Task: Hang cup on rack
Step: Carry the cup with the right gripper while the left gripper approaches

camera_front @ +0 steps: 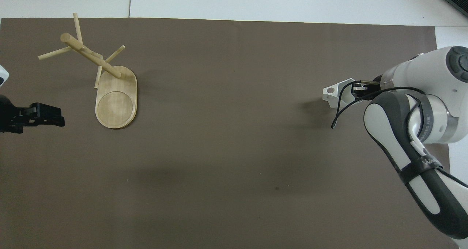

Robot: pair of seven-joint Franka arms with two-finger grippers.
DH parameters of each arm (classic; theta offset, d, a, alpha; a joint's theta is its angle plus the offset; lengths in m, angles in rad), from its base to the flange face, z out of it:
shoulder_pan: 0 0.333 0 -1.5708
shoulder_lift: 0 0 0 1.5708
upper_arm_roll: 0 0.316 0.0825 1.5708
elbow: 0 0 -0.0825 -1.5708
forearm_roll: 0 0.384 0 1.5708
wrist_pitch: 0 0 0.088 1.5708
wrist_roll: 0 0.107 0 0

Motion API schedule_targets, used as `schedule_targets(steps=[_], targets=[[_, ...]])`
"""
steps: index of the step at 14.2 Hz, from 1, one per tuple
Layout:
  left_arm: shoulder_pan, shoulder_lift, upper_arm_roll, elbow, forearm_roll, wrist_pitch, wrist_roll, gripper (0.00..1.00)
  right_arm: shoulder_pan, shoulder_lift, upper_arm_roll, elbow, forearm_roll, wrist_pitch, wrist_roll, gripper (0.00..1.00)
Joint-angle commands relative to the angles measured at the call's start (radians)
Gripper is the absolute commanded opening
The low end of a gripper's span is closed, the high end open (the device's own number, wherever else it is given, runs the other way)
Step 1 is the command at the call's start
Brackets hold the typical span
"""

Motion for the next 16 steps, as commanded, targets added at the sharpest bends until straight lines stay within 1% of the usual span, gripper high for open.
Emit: schedule_targets(steps=[1, 3, 4, 6, 8, 9, 10, 11, 12, 14, 16], targets=[[0.011, -0.034, -0.004, -0.031, -0.078, -0.067, -0.118, 1.0, -0.01, -0.011, 0.047, 0.118, 0.09, -0.134, -0.017, 0.0], [0.011, -0.042, -0.006, -0.034, -0.123, -0.107, -0.288, 1.0, -0.01, -0.034, 0.066, 0.12, 0.234, -0.148, -0.017, 0.0], [0.011, -0.043, -0.004, -0.036, -0.155, -0.127, -0.353, 1.0, -0.01, -0.039, 0.092, 0.12, 0.275, -0.148, -0.017, 0.0], [0.014, -0.051, -0.001, -0.051, -0.227, -0.134, -0.5, 1.0, -0.01, -0.048, 0.158, 0.12, 0.294, -0.15, -0.017, 0.0], [0.047, -0.08, -0.001, -0.1, -0.342, -0.129, -0.641, 1.0, -0.01, -0.05, 0.225, 0.12, 0.323, -0.144, -0.012, 0.0], [0.057, -0.103, -0.001, -0.141, -0.404, -0.115, -0.721, 1.0, -0.01, -0.051, 0.256, 0.12, 0.37, -0.133, -0.012, 0.0], [0.057, -0.114, -0.001, -0.16, -0.431, -0.1, -0.748, 1.0, -0.01, -0.053, 0.287, 0.12, 0.419, -0.127, -0.007, 0.0], [0.057, -0.122, -0.001, -0.18, -0.454, -0.083, -0.765, 1.0, -0.01, -0.056, 0.307, 0.122, 0.459, -0.106, -0.007, 0.0], [0.057, -0.128, -0.001, -0.199, -0.501, -0.062, -0.807, 1.0, -0.01, -0.056, 0.325, 0.122, 0.483, -0.064, -0.01, 0.0], [0.057, -0.12, -0.001, -0.226, -0.577, -0.007, -0.933, 1.0, -0.01, -0.054, 0.376, 0.122, 0.526, 0.024, -0.01, 0.0], [0.055, -0.113, -0.001, -0.256, -0.664, 0.055, -1.019, 1.0, -0.01, -0.054, 0.406, 0.122, 0.616, 0.085, -0.01, 0.0]])
